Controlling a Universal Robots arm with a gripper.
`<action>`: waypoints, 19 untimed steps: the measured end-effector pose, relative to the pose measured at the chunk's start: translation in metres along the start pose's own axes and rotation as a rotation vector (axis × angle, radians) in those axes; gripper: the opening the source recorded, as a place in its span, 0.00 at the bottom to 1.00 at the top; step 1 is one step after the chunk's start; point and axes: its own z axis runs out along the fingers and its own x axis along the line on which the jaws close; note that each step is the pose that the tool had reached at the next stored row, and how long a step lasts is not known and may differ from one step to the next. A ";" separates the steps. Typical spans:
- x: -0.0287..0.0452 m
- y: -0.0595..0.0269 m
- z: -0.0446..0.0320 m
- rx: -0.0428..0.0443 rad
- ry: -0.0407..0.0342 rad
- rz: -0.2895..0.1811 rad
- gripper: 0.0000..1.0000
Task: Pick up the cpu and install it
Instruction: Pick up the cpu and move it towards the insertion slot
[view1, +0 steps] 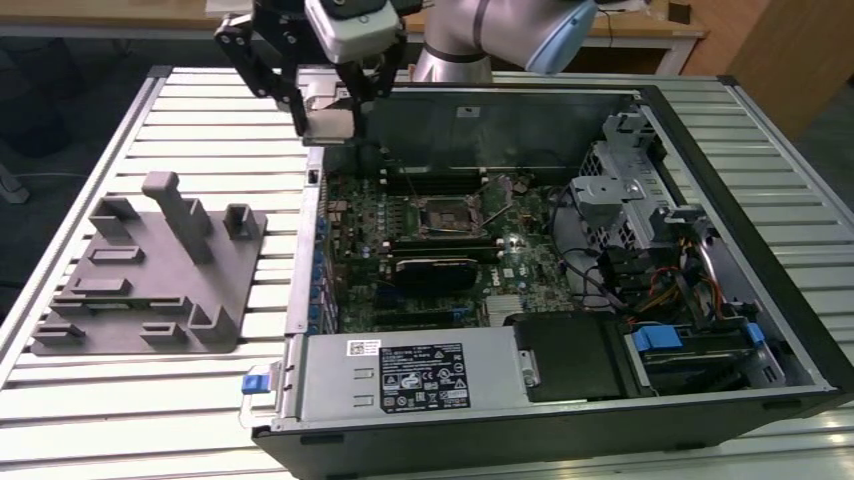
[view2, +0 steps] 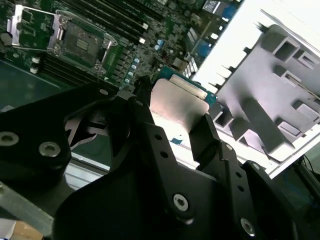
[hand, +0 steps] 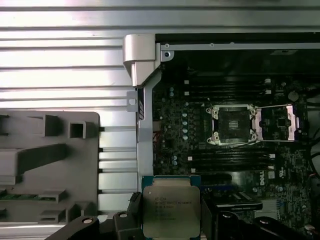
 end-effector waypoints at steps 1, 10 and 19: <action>-0.0036 0.0001 0.0013 0.0000 0.0001 0.000 0.55; -0.0371 0.0006 0.0157 0.0000 0.0005 -0.001 0.55; -0.0571 0.0006 0.0324 0.0000 0.0007 -0.003 0.55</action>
